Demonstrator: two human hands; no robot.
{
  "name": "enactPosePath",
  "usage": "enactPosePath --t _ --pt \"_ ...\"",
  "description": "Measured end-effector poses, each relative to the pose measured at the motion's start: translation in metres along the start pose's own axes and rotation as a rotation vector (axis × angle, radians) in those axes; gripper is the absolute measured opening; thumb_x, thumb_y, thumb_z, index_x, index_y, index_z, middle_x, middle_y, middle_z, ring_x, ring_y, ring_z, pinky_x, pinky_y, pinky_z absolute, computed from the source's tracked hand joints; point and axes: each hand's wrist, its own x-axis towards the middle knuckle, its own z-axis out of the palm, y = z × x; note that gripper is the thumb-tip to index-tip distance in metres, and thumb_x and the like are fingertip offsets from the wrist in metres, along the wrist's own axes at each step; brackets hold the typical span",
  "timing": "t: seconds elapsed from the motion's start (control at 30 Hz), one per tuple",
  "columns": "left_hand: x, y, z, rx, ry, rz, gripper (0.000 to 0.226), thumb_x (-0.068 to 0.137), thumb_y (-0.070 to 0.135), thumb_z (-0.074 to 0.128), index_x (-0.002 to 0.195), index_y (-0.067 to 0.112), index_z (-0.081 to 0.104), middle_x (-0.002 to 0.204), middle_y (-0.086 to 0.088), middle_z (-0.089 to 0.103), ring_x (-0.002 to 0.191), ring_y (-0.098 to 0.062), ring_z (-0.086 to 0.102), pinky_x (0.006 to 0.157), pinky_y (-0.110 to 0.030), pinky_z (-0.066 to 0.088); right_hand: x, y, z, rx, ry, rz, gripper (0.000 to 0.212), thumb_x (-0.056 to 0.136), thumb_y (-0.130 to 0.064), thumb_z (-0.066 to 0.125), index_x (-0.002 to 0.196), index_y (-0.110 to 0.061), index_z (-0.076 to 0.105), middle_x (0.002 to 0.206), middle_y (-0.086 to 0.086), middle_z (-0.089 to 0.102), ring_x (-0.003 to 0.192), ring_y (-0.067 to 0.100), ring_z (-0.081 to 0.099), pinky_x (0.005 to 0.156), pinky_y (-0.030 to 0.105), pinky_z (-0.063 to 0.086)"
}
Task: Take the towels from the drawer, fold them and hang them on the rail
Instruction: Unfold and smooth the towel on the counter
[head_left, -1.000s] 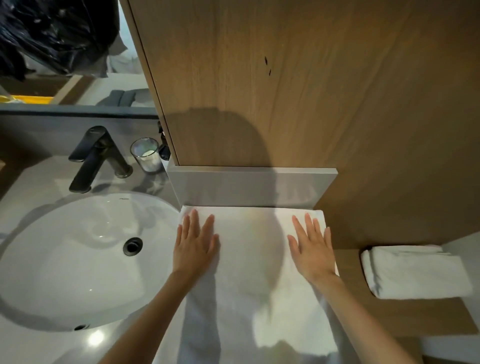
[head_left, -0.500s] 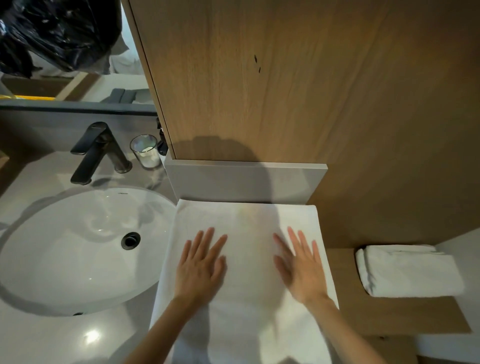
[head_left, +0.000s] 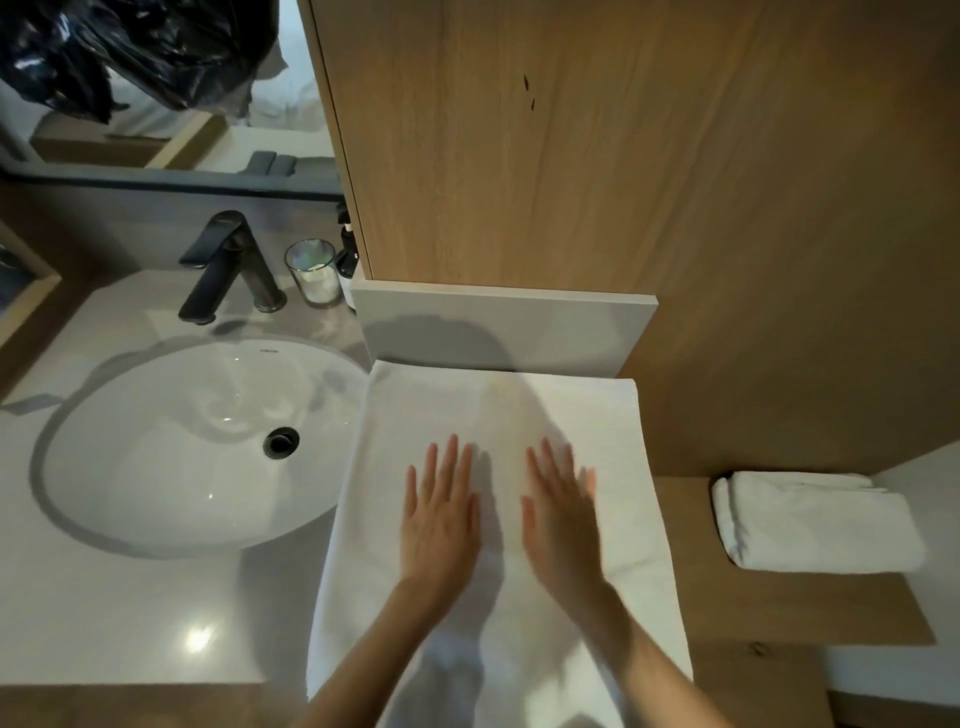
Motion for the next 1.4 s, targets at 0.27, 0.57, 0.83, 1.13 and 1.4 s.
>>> enactPosePath --t 0.27,0.57,0.83,1.13,1.4 --pt "-0.051 -0.007 0.008 0.045 -0.077 -0.006 0.051 0.102 0.045 0.015 0.152 0.038 0.008 0.161 0.008 -0.008 0.147 -0.013 -0.013 0.119 -0.041 -0.005 -0.055 -0.007 0.012 -0.062 -0.117 0.010 0.051 0.102 -0.050 0.024 0.151 -0.038 0.026 0.162 -0.002 0.014 0.150 0.023 0.008 0.120 0.053 0.008" --pt "-0.079 -0.072 -0.029 0.042 -0.133 -0.006 0.056 0.096 0.056 0.003 0.151 0.042 0.002 0.159 0.010 -0.013 0.145 -0.008 -0.020 0.120 -0.034 -0.009 -0.092 0.078 -0.035 -0.059 -0.247 0.256 0.053 0.096 -0.063 0.003 0.148 -0.054 -0.006 0.161 -0.014 -0.014 0.149 0.018 -0.013 0.121 0.049 0.006" --pt "-0.103 -0.055 -0.031 0.076 -0.050 0.055 0.061 0.097 0.041 0.010 0.153 0.017 0.020 0.161 -0.009 0.012 0.148 -0.027 0.007 0.120 -0.045 0.009 -0.121 0.026 -0.051 -0.137 -0.194 0.174 0.055 0.102 -0.041 0.008 0.155 -0.029 0.004 0.163 0.002 -0.006 0.149 0.028 -0.011 0.118 0.052 -0.002" --pt "-0.153 -0.041 -0.005 0.140 -0.148 0.192 0.057 0.101 0.051 0.009 0.149 0.031 0.030 0.157 -0.005 0.025 0.145 -0.030 0.023 0.115 -0.052 0.023 -0.165 -0.006 -0.013 -0.182 -0.285 0.021 0.055 0.098 -0.063 0.009 0.147 -0.051 -0.014 0.157 -0.012 -0.026 0.144 0.024 -0.028 0.116 0.047 -0.020" --pt "-0.169 -0.098 -0.022 0.287 -0.193 0.280 0.082 0.082 0.074 0.041 0.149 0.028 0.030 0.152 -0.020 0.032 0.138 -0.039 0.033 0.110 -0.052 0.029 -0.180 0.062 -0.046 -0.251 -0.343 0.033 0.075 0.089 -0.072 0.020 0.148 -0.044 -0.017 0.159 0.005 -0.023 0.145 0.024 -0.024 0.120 0.037 -0.007"
